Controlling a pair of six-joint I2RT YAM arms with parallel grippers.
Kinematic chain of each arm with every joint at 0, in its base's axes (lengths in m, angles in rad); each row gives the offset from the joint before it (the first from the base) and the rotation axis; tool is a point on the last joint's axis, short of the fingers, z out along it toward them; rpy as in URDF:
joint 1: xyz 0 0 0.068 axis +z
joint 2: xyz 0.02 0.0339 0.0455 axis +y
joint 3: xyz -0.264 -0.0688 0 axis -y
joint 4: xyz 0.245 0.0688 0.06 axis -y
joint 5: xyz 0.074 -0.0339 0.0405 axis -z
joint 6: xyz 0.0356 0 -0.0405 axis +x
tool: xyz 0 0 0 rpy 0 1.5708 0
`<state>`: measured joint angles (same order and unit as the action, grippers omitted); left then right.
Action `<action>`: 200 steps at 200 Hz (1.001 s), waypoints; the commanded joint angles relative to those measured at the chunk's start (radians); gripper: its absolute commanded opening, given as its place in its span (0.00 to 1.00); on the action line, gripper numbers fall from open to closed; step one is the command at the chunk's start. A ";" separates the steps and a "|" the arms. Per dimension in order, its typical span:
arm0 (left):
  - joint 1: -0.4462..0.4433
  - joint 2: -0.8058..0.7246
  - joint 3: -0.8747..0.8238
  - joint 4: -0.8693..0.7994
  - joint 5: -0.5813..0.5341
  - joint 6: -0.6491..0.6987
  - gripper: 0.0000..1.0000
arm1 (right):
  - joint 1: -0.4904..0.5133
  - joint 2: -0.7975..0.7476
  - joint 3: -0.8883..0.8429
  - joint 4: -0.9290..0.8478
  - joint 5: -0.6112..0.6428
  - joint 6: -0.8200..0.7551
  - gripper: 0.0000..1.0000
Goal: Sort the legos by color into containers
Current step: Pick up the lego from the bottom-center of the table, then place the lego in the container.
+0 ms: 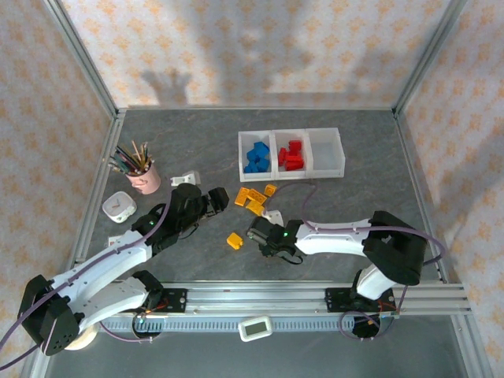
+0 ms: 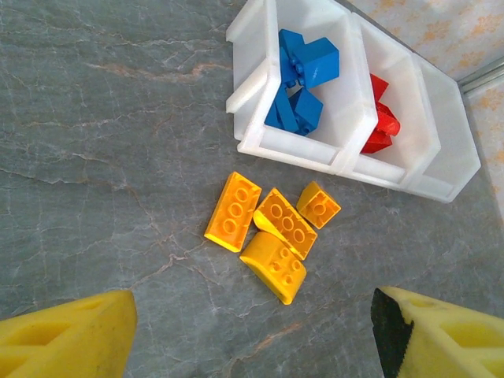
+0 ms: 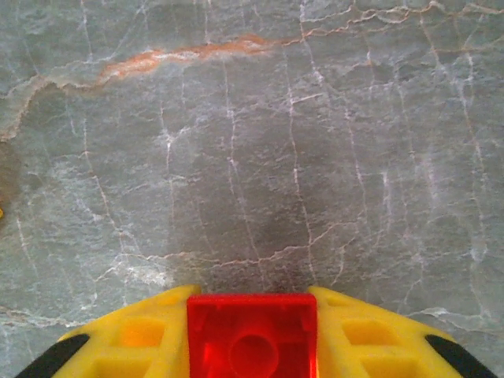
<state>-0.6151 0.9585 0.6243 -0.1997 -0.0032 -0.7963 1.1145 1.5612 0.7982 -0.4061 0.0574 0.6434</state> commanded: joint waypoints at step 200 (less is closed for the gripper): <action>0.042 0.307 0.262 0.145 0.040 0.076 0.82 | -0.661 0.395 0.855 0.005 0.098 -0.436 0.62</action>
<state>-0.5823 1.2835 0.8581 -0.0708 0.0219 -0.7513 0.4423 2.0281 1.6337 -0.3664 0.1997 0.2214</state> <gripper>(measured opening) 0.814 0.606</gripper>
